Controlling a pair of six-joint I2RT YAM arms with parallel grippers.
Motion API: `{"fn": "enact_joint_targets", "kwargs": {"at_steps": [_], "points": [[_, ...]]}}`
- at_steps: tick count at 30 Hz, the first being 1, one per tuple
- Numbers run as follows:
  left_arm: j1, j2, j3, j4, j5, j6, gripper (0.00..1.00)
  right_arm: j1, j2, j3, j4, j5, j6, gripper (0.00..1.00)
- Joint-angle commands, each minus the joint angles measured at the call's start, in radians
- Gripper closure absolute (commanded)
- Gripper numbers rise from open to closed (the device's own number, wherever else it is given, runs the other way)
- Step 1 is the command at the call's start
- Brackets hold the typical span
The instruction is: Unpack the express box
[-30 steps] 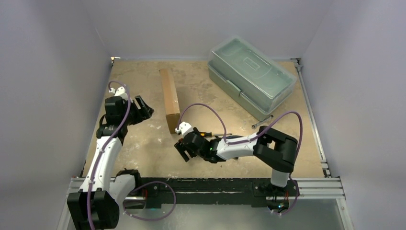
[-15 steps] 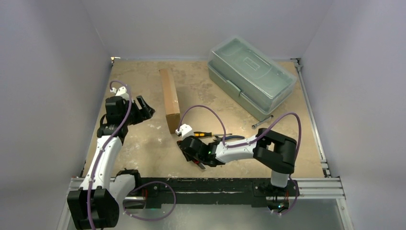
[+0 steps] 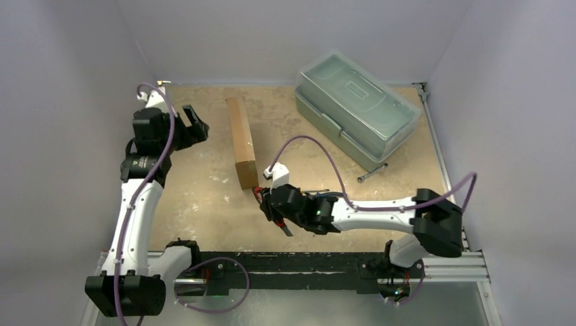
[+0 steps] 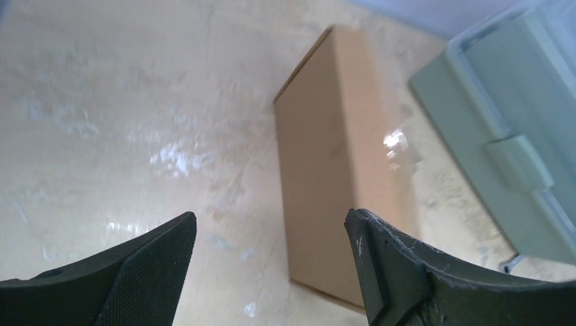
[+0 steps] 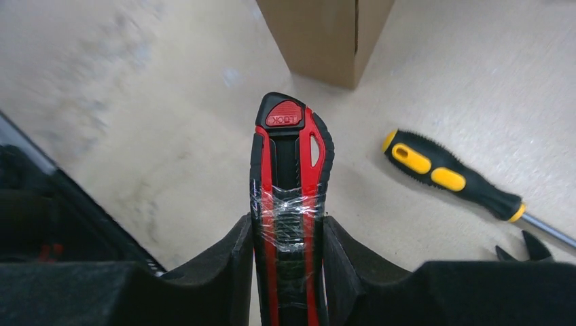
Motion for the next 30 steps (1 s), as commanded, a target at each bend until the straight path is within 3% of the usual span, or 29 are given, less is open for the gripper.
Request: {"fn": "enact_joint_targets", "kwargs": {"at_steps": [1,5,9,10,15,19,25,27,30], "points": [[-0.010,-0.002,0.187,-0.039,0.047,0.007,0.17,0.002,-0.139,-0.014,-0.035,0.053,0.028,1.00],[-0.019,-0.022,0.220,0.027,0.211,-0.034,0.15,-0.037,-0.293,-0.051,-0.081,0.107,0.088,1.00],[-0.083,-0.076,0.138,0.207,0.391,-0.125,0.15,-0.150,-0.428,-0.055,-0.121,0.108,0.134,1.00],[-0.113,-0.093,0.115,0.244,0.400,-0.140,0.09,-0.182,-0.460,-0.048,-0.138,0.101,0.146,1.00],[-0.285,-0.140,0.078,0.317,0.383,-0.117,0.04,-0.244,-0.569,-0.021,-0.184,0.108,0.159,1.00],[-0.497,-0.137,0.025,0.385,0.302,-0.100,0.01,-0.252,-0.577,0.049,-0.272,0.145,0.178,1.00],[-0.978,-0.075,-0.028,0.414,-0.070,0.043,0.01,-0.258,-0.608,0.080,-0.340,0.225,0.224,1.00],[-1.057,-0.065,-0.037,0.415,-0.153,0.081,0.01,-0.258,-0.623,0.085,-0.395,0.261,0.279,1.00],[-1.086,-0.062,-0.066,0.446,-0.200,0.111,0.01,-0.258,-0.674,0.051,-0.442,0.294,0.417,1.00]]}}
